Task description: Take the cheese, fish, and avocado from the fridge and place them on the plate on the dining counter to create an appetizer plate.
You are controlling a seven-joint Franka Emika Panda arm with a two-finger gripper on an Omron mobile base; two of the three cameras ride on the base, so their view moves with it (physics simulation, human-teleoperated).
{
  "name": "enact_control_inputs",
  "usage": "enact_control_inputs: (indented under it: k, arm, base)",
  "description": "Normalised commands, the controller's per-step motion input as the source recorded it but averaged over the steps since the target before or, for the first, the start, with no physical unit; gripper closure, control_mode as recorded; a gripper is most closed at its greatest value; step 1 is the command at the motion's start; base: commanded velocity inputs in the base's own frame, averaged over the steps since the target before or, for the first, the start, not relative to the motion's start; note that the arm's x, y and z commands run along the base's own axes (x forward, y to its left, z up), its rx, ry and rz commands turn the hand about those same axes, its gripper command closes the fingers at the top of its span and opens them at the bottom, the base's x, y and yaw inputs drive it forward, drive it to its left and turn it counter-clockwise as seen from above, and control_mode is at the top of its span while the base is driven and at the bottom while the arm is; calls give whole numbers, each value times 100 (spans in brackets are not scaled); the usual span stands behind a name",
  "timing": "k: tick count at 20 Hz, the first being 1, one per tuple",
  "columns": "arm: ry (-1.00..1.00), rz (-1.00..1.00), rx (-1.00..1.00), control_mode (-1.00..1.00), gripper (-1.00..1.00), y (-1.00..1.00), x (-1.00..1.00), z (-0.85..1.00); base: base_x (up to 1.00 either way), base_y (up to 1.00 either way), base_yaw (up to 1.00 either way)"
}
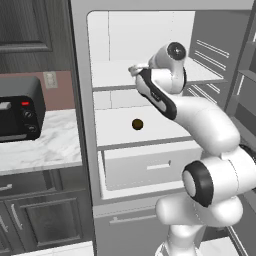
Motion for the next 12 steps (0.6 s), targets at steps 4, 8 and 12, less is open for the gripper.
enact_control_inputs:
  k: [4,8,12]
  arm:
    - [0,0,0,-100,-100,3,57,-13]
    - [0,0,0,-100,-100,6,42,-24]
    - [0,0,0,-100,-100,8,39,-28]
  base:
    - [0,0,0]
    - [0,0,0]
    - [0,0,0]
